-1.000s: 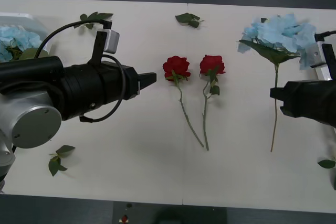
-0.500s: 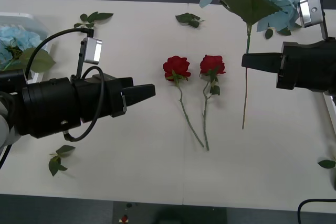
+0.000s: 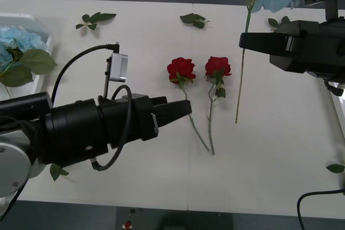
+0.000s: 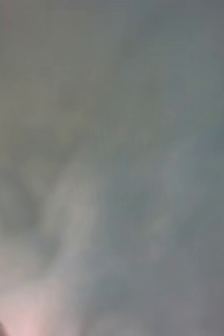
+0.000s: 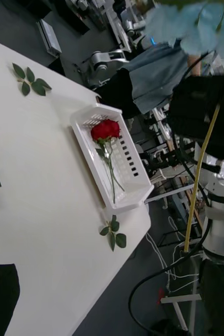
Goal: Put the red flowers into the right box and the blue flowers into the left box
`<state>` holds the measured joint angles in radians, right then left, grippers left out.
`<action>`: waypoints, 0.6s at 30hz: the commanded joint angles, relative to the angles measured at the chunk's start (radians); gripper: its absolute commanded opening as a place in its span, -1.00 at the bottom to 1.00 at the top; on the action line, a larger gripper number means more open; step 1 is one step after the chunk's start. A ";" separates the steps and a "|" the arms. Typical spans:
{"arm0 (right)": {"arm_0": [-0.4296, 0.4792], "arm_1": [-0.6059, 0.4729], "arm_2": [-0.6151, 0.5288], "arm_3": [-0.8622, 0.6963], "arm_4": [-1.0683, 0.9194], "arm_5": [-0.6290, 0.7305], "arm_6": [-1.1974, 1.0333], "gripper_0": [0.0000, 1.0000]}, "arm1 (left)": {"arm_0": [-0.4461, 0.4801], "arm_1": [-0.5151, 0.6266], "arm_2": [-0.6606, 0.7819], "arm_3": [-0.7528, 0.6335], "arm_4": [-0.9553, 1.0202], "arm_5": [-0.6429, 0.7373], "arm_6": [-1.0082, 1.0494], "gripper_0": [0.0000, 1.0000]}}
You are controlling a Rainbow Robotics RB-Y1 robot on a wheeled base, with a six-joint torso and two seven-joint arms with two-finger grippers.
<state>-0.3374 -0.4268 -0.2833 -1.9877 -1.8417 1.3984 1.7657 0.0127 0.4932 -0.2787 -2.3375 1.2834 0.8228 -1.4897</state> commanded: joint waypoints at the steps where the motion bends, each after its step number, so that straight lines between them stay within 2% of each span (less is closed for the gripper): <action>1: -0.038 0.010 0.024 -0.017 -0.013 -0.033 -0.002 -1.00 | -0.096 -0.056 -0.066 -0.036 -0.088 -0.008 0.117 1.00; 7: -0.052 0.010 0.050 -0.016 -0.011 -0.047 -0.009 -1.00 | -0.209 -0.137 -0.155 -0.036 -0.225 -0.008 0.262 1.00; 13: -0.052 0.010 0.056 -0.016 -0.011 -0.047 -0.009 -1.00 | -0.272 -0.168 -0.209 -0.025 -0.340 -0.008 0.325 1.00; 17: -0.052 0.010 0.056 -0.016 -0.011 -0.047 -0.009 -1.00 | -0.278 -0.159 -0.218 -0.025 -0.351 -0.008 0.321 1.00; 18: -0.052 0.010 0.056 -0.016 -0.011 -0.047 -0.009 -1.00 | -0.280 -0.153 -0.220 -0.025 -0.349 -0.008 0.321 0.81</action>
<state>-0.3745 -0.4268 -0.2216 -1.9876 -1.8421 1.3550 1.7655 -0.2544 0.3278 -0.4976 -2.3375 0.9351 0.8228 -1.1824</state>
